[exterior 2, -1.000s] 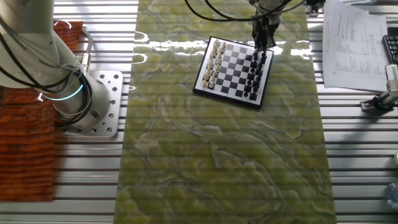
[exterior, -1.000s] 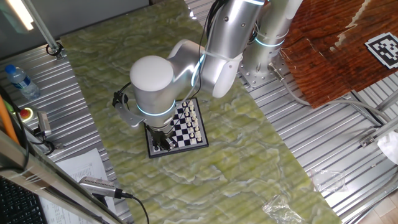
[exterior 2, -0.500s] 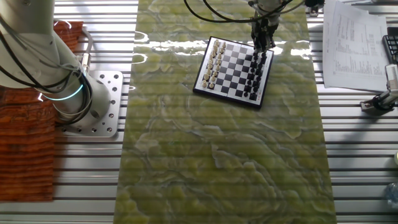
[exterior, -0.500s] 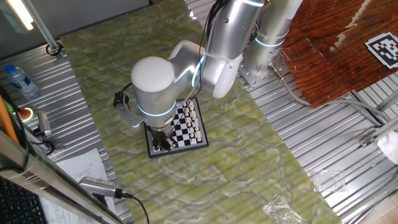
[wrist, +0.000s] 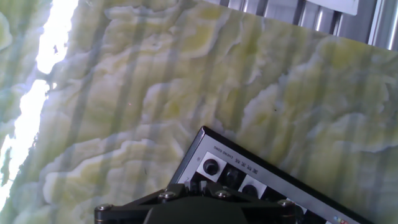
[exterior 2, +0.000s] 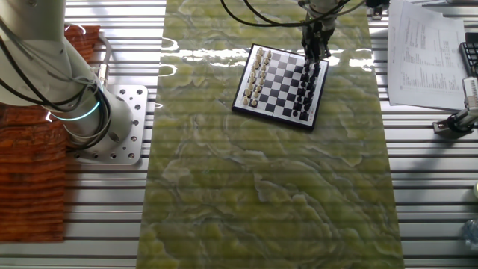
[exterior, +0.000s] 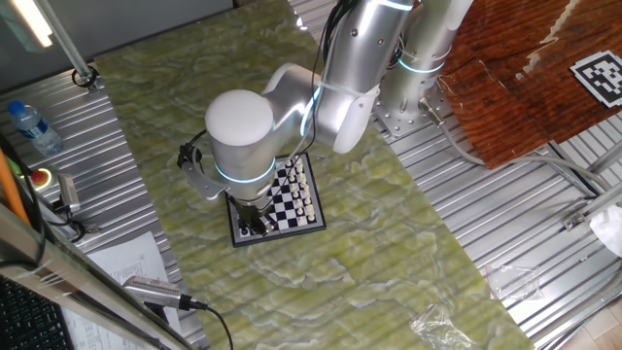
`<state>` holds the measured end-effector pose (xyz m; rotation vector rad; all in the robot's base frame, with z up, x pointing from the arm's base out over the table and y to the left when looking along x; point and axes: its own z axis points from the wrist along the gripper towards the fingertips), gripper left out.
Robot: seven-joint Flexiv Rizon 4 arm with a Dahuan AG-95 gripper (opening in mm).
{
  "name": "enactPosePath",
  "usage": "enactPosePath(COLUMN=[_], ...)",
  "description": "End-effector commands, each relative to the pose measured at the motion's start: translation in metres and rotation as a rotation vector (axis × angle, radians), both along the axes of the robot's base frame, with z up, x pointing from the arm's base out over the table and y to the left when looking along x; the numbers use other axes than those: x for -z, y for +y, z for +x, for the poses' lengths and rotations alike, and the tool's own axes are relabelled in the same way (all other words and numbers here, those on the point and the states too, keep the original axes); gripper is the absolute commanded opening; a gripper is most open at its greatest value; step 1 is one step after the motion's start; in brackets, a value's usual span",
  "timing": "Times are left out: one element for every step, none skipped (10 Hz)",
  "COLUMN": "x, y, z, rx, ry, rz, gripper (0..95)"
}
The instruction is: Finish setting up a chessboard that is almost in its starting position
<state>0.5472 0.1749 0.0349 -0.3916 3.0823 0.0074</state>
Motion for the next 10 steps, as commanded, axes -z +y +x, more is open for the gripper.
enactPosePath(x=[-0.0004,-0.0004,-0.0003,0.0004,0.0018,0.0028,0.0013,-0.0001,-0.0006,0.0013], y=[-0.0004,-0.0004,-0.0004,-0.0005,-0.0006,-0.0006,-0.0004,-0.0002,-0.0001,-0.0002], z=[-0.0003,-0.0003,-0.0003,-0.0002,-0.0002,-0.0002,0.0001,0.0002,0.0002,0.0003], rx=[-0.002,-0.001,-0.002,-0.002,-0.004,-0.006,-0.008,-0.009,-0.011,-0.01], ry=[-0.001,-0.003,-0.004,-0.006,-0.008,-0.01,-0.009,-0.008,-0.008,-0.009], rz=[0.0,0.002,0.001,0.001,0.0,0.002,0.004,0.005,0.004,0.002], gripper=[0.0,0.0,0.0,0.0,0.0,0.0,0.0,0.0,0.0,0.0])
